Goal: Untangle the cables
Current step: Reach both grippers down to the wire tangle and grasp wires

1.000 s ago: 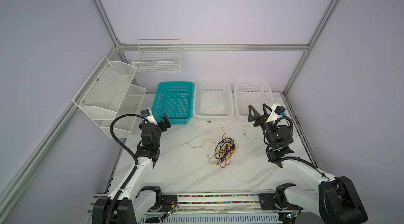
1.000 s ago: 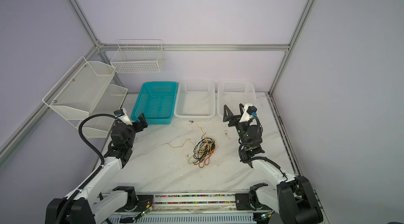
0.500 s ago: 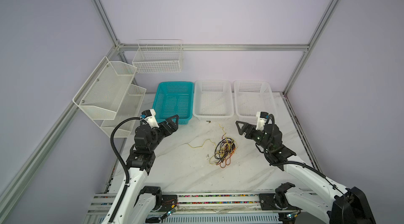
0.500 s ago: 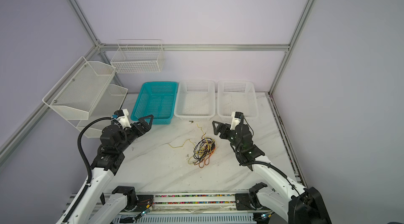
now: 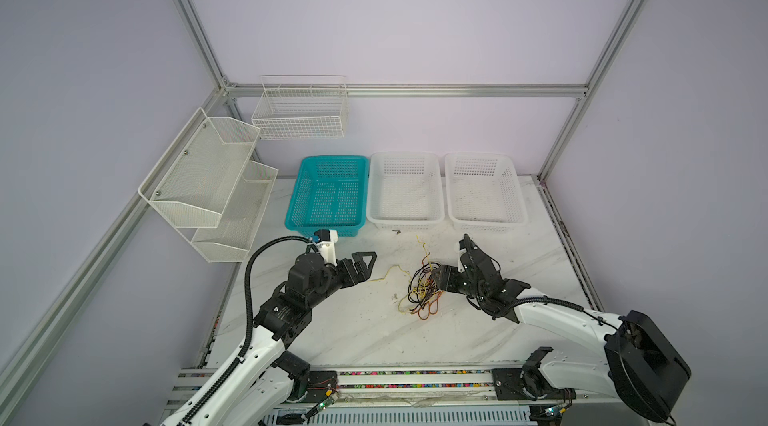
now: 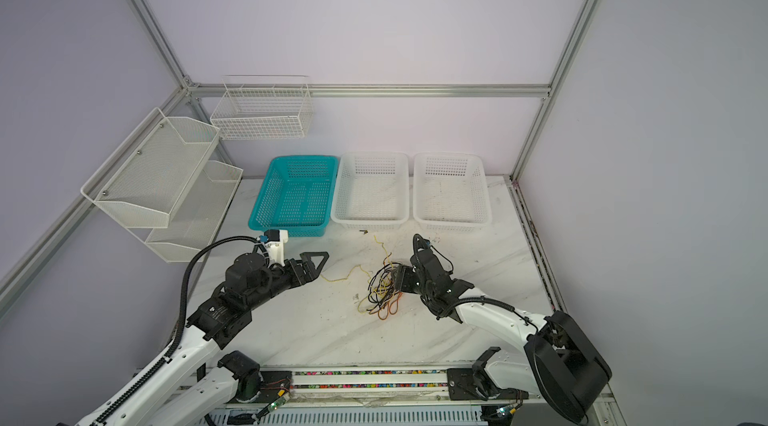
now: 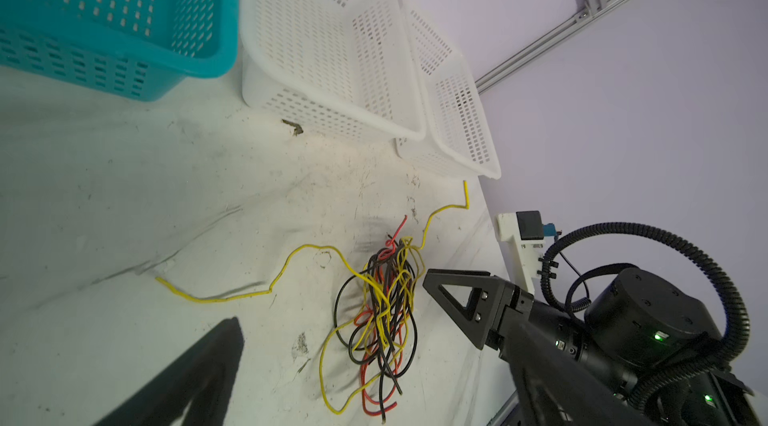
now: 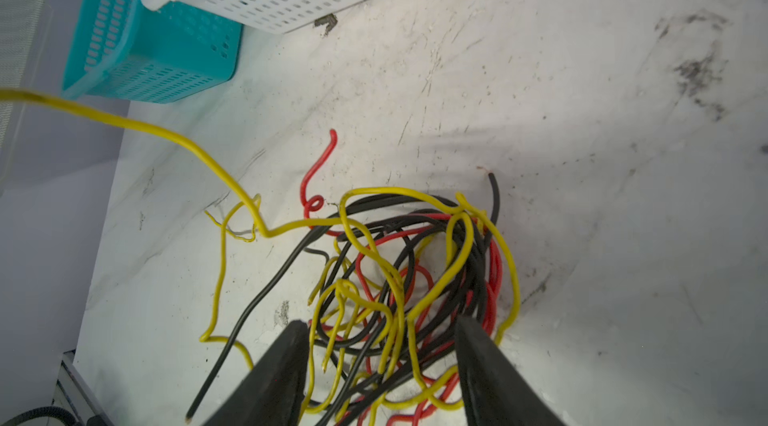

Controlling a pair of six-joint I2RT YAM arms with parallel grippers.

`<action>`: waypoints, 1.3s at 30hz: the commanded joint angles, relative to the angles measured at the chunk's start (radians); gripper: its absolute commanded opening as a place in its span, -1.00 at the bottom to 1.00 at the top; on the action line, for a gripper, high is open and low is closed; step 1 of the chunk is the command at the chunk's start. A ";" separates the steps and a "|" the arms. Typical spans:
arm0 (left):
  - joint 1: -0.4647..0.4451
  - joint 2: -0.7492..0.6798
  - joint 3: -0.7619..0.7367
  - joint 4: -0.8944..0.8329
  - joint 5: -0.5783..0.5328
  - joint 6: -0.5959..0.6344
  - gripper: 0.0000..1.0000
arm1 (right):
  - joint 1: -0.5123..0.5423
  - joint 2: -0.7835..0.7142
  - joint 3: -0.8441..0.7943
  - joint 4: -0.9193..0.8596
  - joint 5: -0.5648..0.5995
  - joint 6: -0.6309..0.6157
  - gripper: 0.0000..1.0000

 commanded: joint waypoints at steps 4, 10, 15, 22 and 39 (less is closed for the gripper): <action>-0.116 0.053 -0.072 0.033 -0.062 -0.058 0.99 | 0.011 0.054 -0.007 0.077 0.011 0.012 -0.03; -0.224 0.108 -0.121 0.107 -0.104 -0.100 0.99 | 0.044 0.123 -0.017 0.177 -0.029 -0.015 -0.27; -0.299 0.173 -0.156 0.183 -0.134 -0.133 1.00 | 0.091 0.197 -0.005 0.236 -0.060 -0.018 -0.60; -0.352 0.255 -0.165 0.263 -0.156 -0.138 0.98 | 0.217 0.195 0.055 0.256 -0.042 -0.045 -1.00; -0.373 0.307 -0.276 0.440 -0.143 -0.195 0.07 | 0.298 0.012 0.074 0.328 -0.071 -0.104 -1.00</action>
